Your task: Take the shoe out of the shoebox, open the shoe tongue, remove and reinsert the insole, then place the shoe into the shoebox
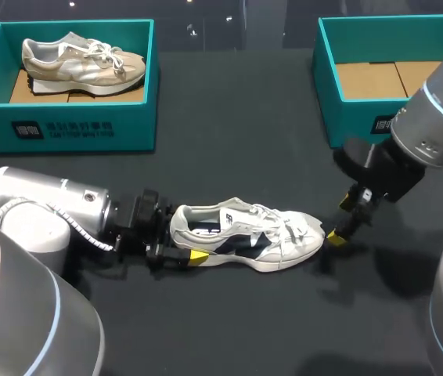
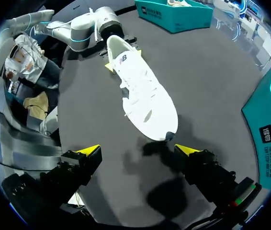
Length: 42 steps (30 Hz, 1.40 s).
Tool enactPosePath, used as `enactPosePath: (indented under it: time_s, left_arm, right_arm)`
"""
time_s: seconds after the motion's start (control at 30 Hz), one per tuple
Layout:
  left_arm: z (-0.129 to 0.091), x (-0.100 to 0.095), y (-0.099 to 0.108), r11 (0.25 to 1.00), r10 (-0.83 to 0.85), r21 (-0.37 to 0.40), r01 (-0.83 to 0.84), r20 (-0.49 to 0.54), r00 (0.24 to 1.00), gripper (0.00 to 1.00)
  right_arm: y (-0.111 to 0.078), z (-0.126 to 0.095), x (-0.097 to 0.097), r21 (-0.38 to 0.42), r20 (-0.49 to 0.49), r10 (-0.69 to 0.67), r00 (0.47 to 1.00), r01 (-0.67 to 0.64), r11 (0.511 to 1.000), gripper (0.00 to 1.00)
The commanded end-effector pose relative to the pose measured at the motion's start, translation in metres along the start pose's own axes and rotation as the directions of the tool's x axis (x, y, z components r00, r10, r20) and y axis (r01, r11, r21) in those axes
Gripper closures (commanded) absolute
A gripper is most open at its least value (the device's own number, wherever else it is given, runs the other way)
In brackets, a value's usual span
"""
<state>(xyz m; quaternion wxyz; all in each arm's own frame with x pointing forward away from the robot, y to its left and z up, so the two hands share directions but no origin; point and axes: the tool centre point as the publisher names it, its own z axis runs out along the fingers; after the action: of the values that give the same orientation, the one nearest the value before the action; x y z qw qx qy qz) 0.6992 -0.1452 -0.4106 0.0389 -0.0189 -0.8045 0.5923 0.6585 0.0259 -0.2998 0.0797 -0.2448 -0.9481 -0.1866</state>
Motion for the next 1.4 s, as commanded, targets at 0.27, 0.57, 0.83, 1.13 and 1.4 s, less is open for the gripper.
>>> enactPosePath:
  time_s: [0.27,0.57,0.83,1.13,1.4]
  left_arm:
    - [0.002,0.002,0.0,1.0,0.0,-0.001,0.0,0.001,1.0,1.0]
    - [0.002,0.002,0.0,1.0,0.0,-0.001,0.0,0.001,1.0,1.0]
    - [0.002,0.002,0.0,1.0,0.0,-0.001,0.0,0.001,1.0,1.0]
    - [0.002,0.002,0.0,1.0,0.0,-0.001,0.0,0.001,1.0,1.0]
    - [0.002,0.002,0.0,1.0,0.0,-0.001,0.0,0.001,1.0,1.0]
  right_arm:
    - [0.064,-0.005,0.052,0.149,0.234,0.44,0.867,-0.479,0.865,0.0]
    - [0.108,-0.005,0.078,0.166,0.353,0.536,0.766,-0.616,0.77,0.0]
    - [0.111,-0.005,0.081,0.172,0.386,0.586,0.713,-0.679,0.713,0.0]
    - [0.118,-0.004,0.084,0.168,0.428,0.587,0.687,-0.698,0.696,0.0]
    - [0.14,0.009,0.084,0.164,0.557,0.545,0.627,-0.726,0.668,0.0]
